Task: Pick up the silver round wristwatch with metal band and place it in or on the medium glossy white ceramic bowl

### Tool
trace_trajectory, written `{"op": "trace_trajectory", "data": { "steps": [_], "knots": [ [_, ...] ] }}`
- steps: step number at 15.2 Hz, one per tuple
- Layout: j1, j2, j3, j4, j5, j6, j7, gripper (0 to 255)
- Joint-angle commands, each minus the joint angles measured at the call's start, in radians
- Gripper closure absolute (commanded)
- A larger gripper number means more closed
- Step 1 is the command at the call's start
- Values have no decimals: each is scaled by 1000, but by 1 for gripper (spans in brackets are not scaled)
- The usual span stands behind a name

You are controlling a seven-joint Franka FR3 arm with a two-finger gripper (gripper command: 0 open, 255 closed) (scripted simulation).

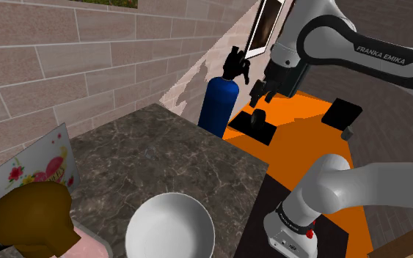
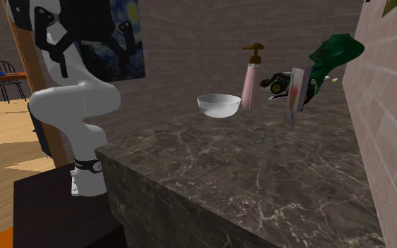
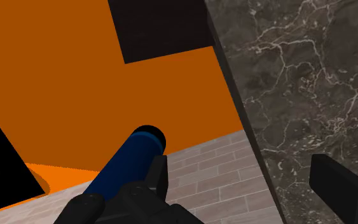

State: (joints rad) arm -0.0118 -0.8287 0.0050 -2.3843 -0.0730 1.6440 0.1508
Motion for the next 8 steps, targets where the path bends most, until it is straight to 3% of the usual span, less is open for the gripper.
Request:
{"op": "trace_trajectory", "data": {
  "steps": [1, 8],
  "knots": [
    [0, 0, 0, 0, 0, 0, 0, 0],
    [43, 94, 132, -22, 104, 106, 174, 0]
  ]
}}
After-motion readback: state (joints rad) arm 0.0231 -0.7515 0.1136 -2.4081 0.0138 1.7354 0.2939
